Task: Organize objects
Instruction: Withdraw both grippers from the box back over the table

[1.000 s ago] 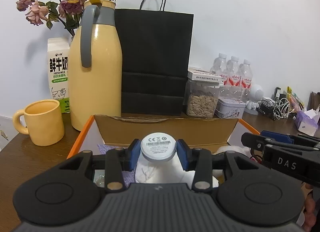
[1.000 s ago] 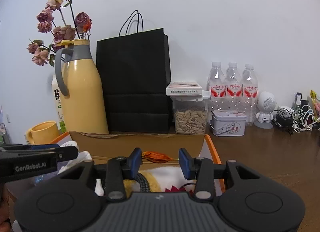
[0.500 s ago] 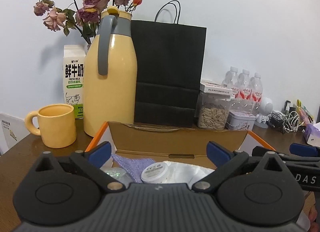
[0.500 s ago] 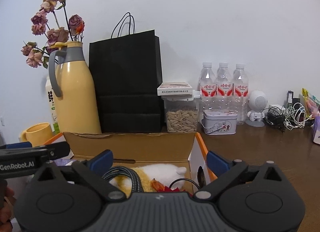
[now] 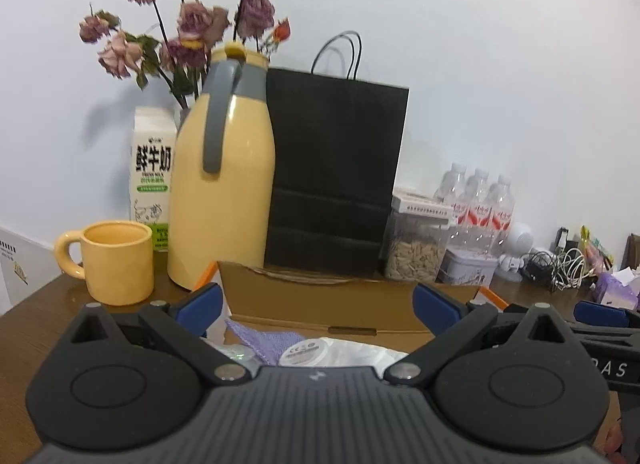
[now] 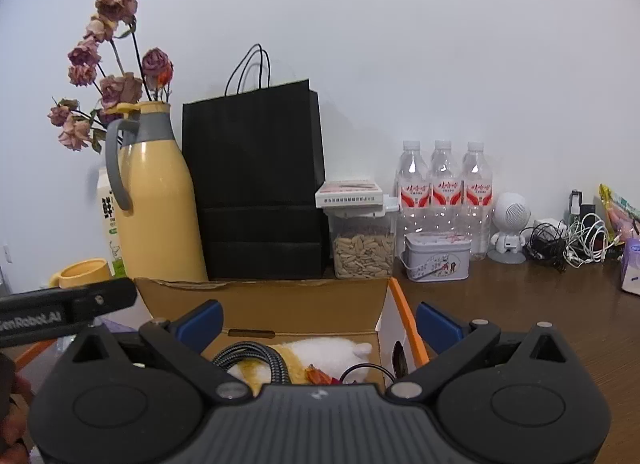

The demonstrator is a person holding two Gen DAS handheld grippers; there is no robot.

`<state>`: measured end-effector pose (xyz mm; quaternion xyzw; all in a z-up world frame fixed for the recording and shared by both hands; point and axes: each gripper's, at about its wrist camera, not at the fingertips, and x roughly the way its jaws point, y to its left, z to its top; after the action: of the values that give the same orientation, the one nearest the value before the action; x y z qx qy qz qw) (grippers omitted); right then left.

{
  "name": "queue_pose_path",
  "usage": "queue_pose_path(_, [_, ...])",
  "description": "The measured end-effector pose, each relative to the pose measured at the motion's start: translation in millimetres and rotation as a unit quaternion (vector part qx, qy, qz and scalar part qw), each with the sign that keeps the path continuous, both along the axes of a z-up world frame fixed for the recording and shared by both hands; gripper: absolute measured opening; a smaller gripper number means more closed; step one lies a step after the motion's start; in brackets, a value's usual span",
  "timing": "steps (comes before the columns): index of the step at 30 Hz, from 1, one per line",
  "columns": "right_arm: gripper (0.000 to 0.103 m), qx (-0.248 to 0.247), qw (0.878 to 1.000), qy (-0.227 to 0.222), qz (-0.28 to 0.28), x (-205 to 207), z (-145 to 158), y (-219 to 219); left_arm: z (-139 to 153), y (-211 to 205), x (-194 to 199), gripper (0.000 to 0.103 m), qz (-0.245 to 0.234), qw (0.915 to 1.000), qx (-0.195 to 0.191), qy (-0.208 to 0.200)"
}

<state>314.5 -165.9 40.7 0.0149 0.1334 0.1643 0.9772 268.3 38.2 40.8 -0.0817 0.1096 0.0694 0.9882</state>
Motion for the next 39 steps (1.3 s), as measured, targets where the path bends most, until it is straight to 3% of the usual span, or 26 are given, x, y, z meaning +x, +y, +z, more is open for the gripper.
queue_pose_path(9, [0.103,-0.004,1.0,-0.029,0.006,-38,3,-13,-3,6,-36,0.103,-0.001,0.9999,0.007,0.008])
queue_pose_path(23, [0.103,-0.019,0.999,-0.027,0.03,-106,-13,-29,-17,10,-94,0.103,-0.014,0.999,0.019,0.038])
queue_pose_path(39, [0.103,-0.055,0.996,0.033,0.068,-133,-33,-20,-40,20,-127,0.103,-0.037,0.9928,0.023,0.111])
